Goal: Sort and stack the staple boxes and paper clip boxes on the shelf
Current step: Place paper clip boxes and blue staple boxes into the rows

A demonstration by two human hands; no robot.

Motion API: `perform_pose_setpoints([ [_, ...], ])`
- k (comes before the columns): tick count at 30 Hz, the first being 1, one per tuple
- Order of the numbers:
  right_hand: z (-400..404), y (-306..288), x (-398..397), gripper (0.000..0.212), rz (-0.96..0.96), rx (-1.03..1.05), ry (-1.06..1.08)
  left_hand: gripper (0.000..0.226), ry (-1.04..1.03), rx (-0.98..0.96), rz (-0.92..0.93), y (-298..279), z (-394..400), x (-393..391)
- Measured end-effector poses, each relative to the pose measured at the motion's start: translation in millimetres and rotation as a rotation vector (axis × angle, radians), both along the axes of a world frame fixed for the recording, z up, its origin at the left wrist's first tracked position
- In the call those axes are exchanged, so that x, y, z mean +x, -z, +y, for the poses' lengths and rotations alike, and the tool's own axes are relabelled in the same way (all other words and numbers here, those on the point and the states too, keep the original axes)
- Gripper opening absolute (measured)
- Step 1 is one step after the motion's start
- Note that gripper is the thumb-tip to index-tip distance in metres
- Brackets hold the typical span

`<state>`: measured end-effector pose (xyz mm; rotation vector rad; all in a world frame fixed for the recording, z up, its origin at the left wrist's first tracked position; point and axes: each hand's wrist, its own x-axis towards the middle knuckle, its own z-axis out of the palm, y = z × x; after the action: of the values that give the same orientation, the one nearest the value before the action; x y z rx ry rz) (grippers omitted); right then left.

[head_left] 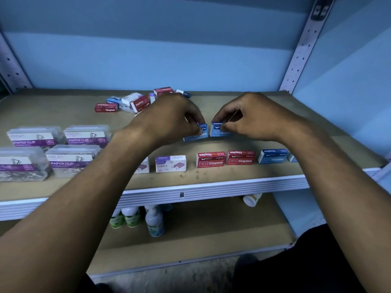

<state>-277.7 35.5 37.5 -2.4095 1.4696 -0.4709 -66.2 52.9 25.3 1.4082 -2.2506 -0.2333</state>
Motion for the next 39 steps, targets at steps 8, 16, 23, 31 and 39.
perform_pose_setpoints([
  [8, 19, -7, -50, 0.020, -0.015, -0.046, 0.110, 0.018, 0.056, -0.022, 0.015, -2, -11, -49],
  [16, 30, -9, -93, 0.021, -0.072, -0.081, 0.232, 0.017, 0.118, -0.057, 0.094, 2, -15, -88],
  [23, 34, -2, -113, 0.023, -0.076, -0.035, 0.276, 0.017, 0.150, -0.045, 0.116, 10, -19, -114],
  [31, 31, 4, -129, 0.023, -0.034, 0.019, 0.315, 0.018, 0.163, 0.017, 0.094, 17, -21, -133],
  [39, 28, 10, -136, 0.023, -0.038, 0.076, 0.326, 0.018, 0.168, 0.032, 0.102, 22, -23, -145],
])
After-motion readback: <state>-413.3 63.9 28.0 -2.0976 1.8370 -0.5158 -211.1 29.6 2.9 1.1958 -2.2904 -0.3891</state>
